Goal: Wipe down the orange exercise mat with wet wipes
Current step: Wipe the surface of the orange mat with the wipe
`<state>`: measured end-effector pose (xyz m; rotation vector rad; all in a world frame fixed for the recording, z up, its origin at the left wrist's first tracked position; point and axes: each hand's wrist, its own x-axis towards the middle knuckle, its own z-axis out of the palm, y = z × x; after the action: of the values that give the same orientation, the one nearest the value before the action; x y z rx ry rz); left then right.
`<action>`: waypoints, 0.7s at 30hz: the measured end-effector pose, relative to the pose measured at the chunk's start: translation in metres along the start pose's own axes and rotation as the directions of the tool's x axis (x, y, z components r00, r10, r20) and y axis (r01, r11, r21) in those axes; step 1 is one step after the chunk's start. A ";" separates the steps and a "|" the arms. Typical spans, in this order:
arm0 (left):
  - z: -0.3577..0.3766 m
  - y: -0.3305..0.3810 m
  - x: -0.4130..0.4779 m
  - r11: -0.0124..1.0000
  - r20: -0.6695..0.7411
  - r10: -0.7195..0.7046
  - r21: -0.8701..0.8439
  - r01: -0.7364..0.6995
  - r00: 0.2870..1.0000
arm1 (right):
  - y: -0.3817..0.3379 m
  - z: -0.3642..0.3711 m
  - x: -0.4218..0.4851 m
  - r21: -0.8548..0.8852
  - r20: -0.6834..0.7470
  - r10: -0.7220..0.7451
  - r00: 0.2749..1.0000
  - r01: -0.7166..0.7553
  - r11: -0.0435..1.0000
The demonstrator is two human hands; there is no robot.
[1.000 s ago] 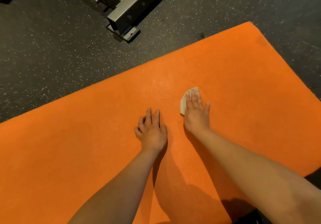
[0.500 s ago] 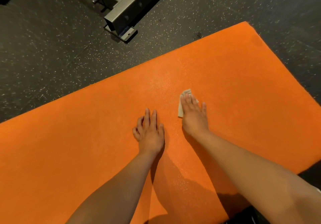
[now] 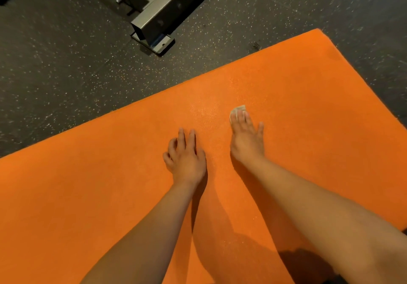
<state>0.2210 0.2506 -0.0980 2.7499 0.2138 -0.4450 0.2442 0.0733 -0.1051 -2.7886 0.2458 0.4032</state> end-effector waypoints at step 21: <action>-0.017 0.003 0.048 0.998 -0.030 -0.064 -0.013 0.064 0.997 | -0.064 0.013 0.037 0.061 0.125 -0.452 0.883 0.448 0.892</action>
<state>0.2718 0.2581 -0.0982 2.7454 0.3117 -0.4169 0.2891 0.1334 -0.1100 -2.6566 -0.4210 0.4620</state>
